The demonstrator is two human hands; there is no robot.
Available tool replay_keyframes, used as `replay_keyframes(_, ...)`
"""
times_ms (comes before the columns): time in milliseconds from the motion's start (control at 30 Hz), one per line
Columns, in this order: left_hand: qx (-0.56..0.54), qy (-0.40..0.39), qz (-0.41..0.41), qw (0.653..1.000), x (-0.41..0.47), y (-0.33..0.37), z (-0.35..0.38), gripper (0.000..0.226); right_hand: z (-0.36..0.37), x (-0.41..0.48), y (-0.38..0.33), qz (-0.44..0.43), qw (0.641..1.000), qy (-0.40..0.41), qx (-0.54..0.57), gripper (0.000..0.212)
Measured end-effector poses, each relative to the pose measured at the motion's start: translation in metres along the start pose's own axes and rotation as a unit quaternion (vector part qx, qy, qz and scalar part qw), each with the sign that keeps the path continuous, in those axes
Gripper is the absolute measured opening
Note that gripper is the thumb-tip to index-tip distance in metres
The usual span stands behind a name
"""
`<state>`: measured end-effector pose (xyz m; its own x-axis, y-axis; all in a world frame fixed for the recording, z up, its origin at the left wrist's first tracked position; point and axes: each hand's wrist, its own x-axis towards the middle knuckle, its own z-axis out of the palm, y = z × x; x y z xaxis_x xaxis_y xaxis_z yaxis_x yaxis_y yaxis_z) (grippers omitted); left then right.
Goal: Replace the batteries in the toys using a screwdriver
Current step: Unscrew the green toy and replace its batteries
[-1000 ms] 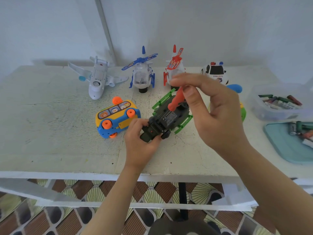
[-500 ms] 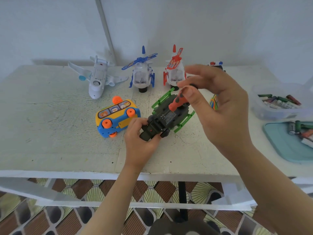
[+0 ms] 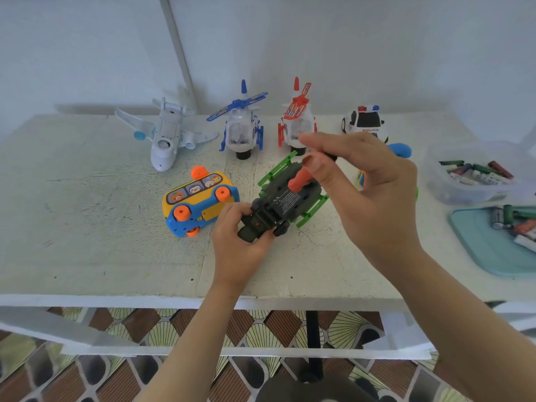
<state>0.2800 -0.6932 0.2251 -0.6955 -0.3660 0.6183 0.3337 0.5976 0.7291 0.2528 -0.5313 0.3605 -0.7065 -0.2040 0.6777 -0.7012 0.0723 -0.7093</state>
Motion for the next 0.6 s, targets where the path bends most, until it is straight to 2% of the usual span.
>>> replay_keyframes(167,0.005,0.0,0.007,1.0,-0.0001,0.0001,0.0,0.044,-0.003,0.0014,0.0023,0.027,1.0,-0.009,0.01,0.025)
replay_keyframes(300,0.004,0.001,0.008,1.0,0.0,0.0005,0.0005,0.043,-0.004,-0.0016,0.0024,0.018,0.999,-0.003,-0.035,0.026)
replay_keyframes(433,0.003,0.005,0.012,1.0,-0.0006,0.0004,0.0006,0.045,-0.0028,-0.0013,-0.0017,0.015,0.999,0.03,-0.036,0.027)
replay_keyframes(600,0.003,0.0,0.014,1.0,-0.0004,-0.0004,0.0003,0.045,-0.0035,0.0039,-0.0011,0.009,0.998,0.029,-0.052,0.025)
